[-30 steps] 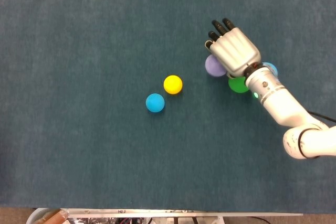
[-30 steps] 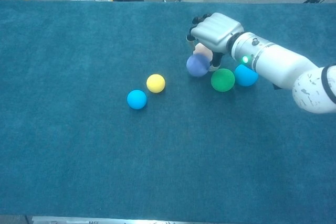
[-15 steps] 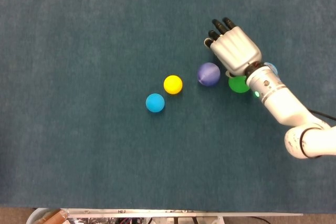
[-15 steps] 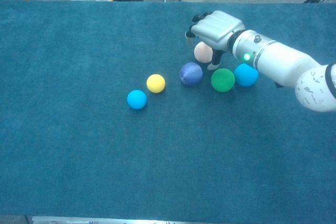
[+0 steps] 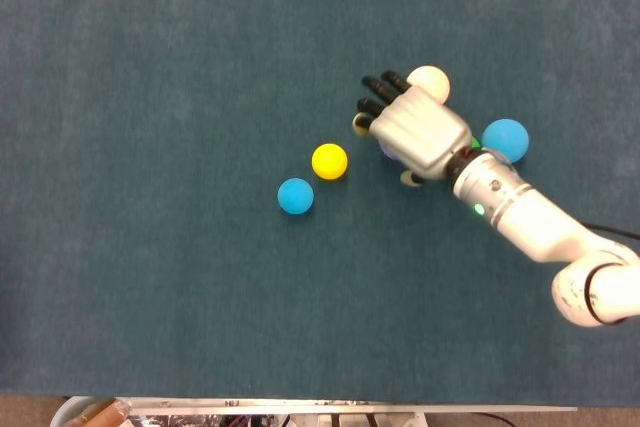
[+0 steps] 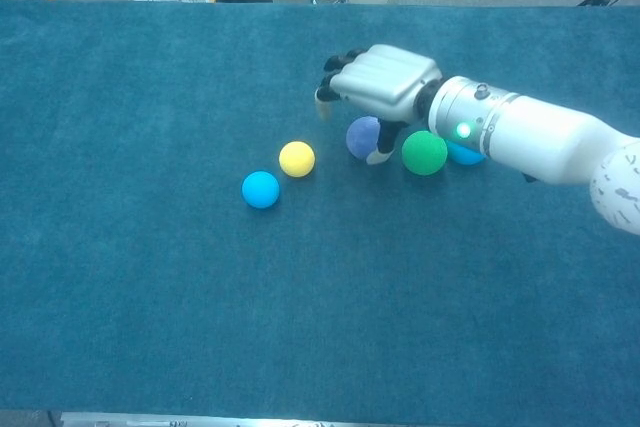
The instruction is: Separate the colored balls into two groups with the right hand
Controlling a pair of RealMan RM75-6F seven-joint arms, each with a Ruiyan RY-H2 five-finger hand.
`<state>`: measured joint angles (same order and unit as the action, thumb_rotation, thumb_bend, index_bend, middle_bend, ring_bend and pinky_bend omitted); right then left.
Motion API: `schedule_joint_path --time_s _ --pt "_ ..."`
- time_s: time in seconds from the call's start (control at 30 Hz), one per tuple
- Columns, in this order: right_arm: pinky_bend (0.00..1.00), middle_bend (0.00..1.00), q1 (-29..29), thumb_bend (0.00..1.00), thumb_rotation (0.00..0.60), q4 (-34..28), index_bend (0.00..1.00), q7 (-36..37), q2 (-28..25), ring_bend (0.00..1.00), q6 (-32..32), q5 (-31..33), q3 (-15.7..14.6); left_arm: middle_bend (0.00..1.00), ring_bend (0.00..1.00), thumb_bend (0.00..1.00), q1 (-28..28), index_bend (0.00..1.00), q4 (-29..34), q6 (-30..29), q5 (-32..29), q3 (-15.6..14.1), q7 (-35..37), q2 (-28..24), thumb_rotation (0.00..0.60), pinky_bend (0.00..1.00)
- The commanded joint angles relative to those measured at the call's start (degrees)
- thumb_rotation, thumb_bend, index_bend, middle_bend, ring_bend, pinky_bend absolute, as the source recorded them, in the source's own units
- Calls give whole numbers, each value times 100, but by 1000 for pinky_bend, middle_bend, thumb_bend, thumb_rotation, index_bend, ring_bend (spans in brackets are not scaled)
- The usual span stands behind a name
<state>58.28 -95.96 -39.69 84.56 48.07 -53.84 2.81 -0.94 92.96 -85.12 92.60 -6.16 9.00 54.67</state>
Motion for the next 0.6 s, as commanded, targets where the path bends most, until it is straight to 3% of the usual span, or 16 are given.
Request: schedule_joint_path --time_s 0.03,0.6 --pt "123 266 61 79 600 -58 324 -9 44 75 -87 -53 -49 212 209 443 -15 317 -7 -22 4 -6 2 -2 600 195" --pt "123 303 522 79 600 64 324 -813 417 75 -98 667 -266 212 209 443 -144 317 -61 -165 6 -42 76 2 600 195"
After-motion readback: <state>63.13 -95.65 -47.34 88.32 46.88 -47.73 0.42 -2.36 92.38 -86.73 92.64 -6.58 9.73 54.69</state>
